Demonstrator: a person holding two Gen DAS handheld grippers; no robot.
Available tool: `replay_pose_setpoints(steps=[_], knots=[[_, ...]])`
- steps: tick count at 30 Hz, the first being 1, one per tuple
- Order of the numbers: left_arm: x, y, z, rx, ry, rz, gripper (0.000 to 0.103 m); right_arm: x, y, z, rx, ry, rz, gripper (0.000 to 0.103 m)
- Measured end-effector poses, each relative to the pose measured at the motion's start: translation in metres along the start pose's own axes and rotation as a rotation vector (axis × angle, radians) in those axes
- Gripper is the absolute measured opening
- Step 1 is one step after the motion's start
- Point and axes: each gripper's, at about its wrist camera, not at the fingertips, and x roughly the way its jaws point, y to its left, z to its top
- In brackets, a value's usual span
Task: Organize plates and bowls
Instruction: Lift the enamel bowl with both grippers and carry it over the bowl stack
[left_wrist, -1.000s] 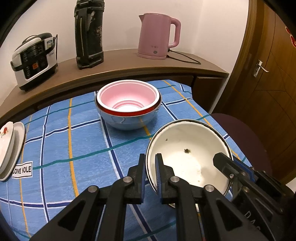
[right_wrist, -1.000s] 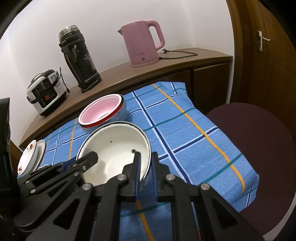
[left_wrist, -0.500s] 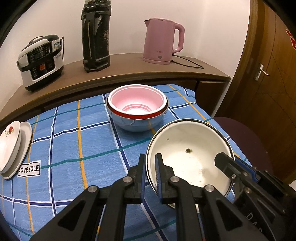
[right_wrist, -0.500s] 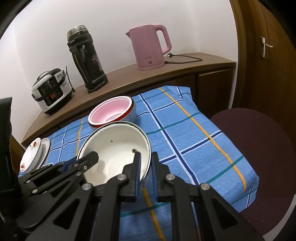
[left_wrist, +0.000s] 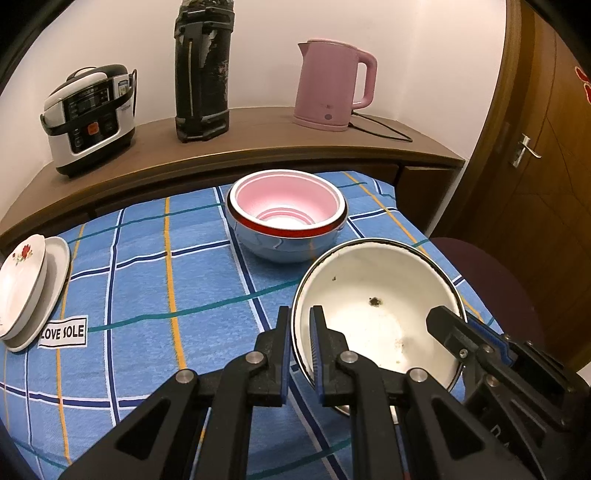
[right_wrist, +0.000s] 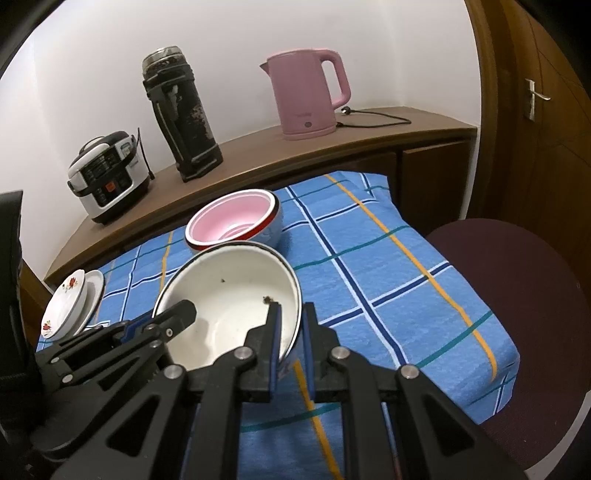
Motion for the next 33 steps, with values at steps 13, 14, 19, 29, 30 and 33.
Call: replay_pose_setpoints(steps=[13,14,19,29,30,33], knots=[[-0.002,0.009,0.007,-0.017,-0.011,0.024,0.011,0.004,0.012,0.004,-0.021,-0.002,0.024,0.011],[-0.002,0.009,0.007,-0.018,-0.012,0.025,0.011,0.005,0.012,0.005,-0.021,-0.003,0.027,0.011],[-0.002,0.010,0.011,-0.020,-0.018,0.030,0.011,0.007,0.013,0.008,-0.024,-0.004,0.037,0.011],[-0.004,0.011,0.033,-0.023,-0.049,0.042,0.011,0.008,0.015,0.025,-0.037,-0.031,0.051,0.011],[-0.004,0.011,0.036,-0.023,-0.054,0.042,0.011,0.009,0.015,0.027,-0.038,-0.034,0.052,0.011],[-0.003,0.012,0.046,-0.025,-0.065,0.044,0.011,0.009,0.017,0.035,-0.044,-0.045,0.053,0.011]])
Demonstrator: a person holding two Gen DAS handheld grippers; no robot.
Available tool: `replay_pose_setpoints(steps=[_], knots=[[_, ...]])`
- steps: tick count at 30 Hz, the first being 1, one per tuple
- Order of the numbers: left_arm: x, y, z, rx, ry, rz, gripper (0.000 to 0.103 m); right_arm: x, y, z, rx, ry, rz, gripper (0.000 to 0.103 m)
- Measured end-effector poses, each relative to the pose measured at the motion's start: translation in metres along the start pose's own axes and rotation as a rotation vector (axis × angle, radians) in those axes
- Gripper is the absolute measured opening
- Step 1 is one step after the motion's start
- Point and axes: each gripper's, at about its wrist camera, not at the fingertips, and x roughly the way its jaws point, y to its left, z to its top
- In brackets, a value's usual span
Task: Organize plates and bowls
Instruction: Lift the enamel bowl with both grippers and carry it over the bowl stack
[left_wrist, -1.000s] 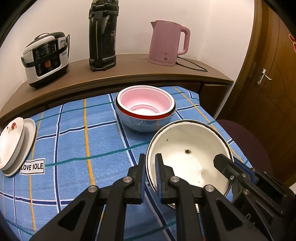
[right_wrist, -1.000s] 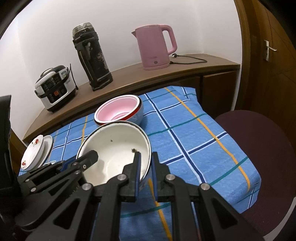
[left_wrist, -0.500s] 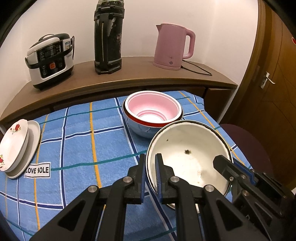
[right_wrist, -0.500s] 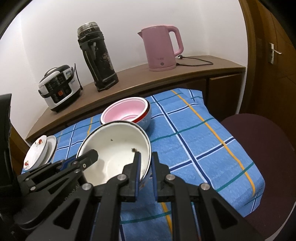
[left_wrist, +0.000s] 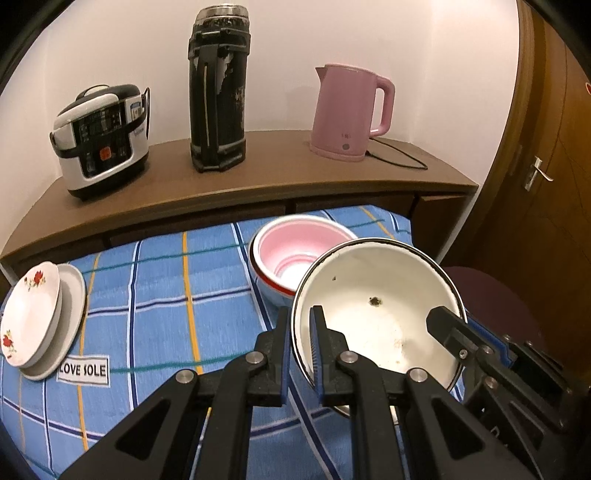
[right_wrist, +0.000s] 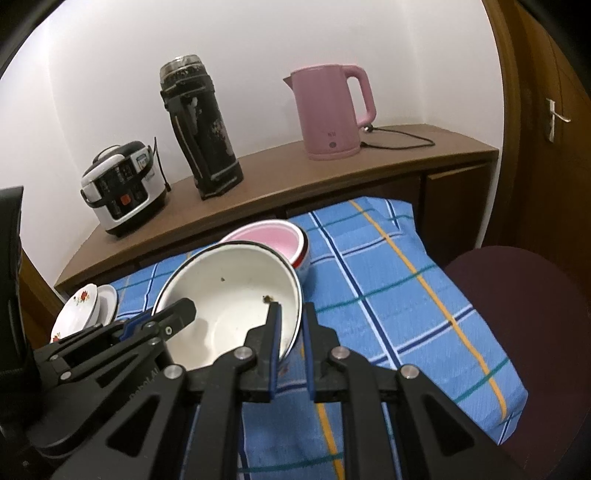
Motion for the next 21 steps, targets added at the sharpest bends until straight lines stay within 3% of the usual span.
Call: replay_pose_setpoints(steps=[11,21], knots=[[0.009,0.009,0.034,-0.017,-0.040,0.011,0.011,0.016,0.008,0.032,-0.021,-0.025,0.006,0.011],[0.035,0.018,0.053,-0.048,-0.022,0.014,0.011,0.042,0.009,0.056,-0.003,-0.015,0.018,0.011]])
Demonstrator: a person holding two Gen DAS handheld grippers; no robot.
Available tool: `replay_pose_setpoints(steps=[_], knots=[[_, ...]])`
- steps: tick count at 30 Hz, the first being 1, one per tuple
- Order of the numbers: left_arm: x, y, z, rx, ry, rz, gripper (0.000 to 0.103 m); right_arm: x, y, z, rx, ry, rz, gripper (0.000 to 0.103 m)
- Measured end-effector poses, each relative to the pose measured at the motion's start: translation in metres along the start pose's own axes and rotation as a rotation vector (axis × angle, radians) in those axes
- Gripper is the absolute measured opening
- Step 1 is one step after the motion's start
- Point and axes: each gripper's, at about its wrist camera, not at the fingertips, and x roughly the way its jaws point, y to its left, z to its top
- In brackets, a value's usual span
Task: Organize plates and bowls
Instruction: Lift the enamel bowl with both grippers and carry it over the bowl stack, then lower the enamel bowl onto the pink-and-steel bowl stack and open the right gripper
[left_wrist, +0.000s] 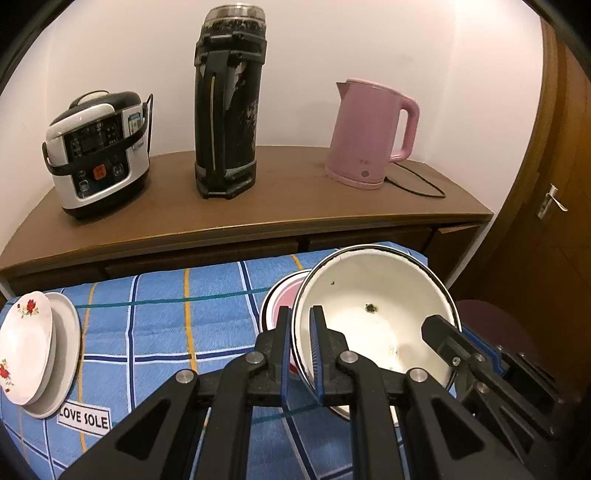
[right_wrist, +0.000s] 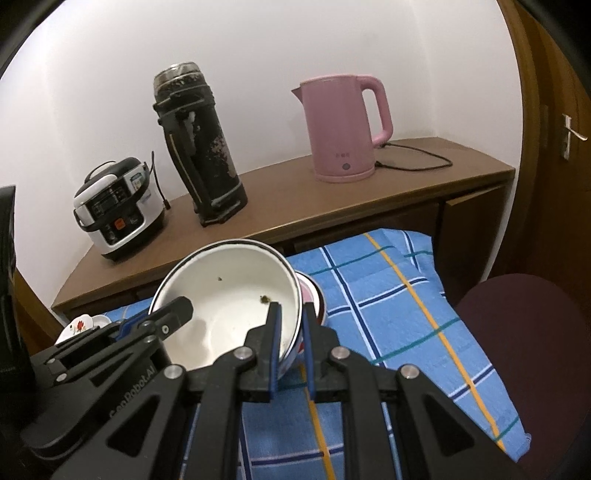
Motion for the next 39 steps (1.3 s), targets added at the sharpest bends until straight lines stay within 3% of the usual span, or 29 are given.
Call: replay_pose_setpoints(steps=[23,39], knots=[[0.063,0.011,0.005,-0.034,0.115,0.009,0.011,0.066,-0.008,0.009,0.000,0.121,-0.020,0.011],[0.078,0.010,0.007,-0.024,0.137,0.023,0.011,0.085,-0.015,0.007,0.020,0.162,-0.041,0.014]])
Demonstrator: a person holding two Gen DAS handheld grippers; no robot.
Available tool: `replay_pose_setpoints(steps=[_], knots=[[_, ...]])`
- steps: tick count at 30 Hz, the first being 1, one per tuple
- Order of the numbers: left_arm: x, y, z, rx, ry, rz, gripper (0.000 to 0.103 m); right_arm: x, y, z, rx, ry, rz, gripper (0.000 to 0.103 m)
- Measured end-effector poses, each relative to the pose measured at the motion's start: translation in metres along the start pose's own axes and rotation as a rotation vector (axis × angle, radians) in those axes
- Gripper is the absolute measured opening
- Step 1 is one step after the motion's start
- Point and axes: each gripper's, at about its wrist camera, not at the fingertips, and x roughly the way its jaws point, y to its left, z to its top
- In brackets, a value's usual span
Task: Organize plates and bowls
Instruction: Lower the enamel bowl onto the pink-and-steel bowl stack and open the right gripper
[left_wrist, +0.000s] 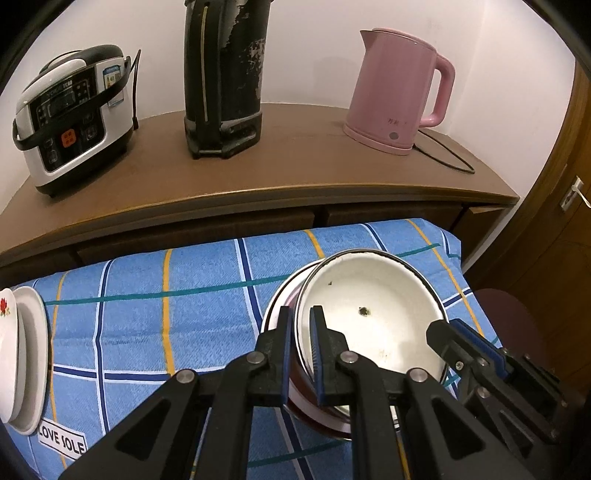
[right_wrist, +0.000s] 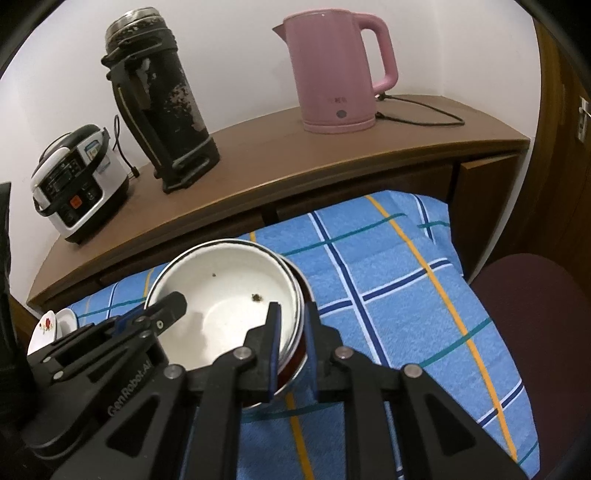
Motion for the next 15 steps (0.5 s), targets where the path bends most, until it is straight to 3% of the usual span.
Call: replay_pose_setpoints(steps=[4,6,8,12,14,15], knots=[[-0.001,-0.001,-0.001,0.003,0.003,0.001,0.012,0.000,0.000,0.000,0.001,-0.005,-0.001,0.014],[-0.002,-0.002,-0.002,0.009,0.004,0.003,0.013,0.000,0.000,0.000,0.002,-0.008,-0.005,0.019],[-0.004,-0.003,-0.002,0.018,0.003,0.009,0.014,0.000,-0.001,0.000,0.005,-0.011,-0.018,0.033],[-0.007,-0.001,-0.002,0.011,-0.003,0.008,0.015,-0.006,-0.006,0.001,0.031,-0.041,-0.014,0.046],[-0.010,-0.003,-0.002,0.021,-0.014,0.012,0.016,-0.012,-0.010,0.001,0.050,-0.071,-0.007,0.059],[-0.012,-0.004,-0.002,0.029,-0.023,0.020,0.016,-0.015,-0.011,0.001,0.059,-0.086,-0.010,0.061]])
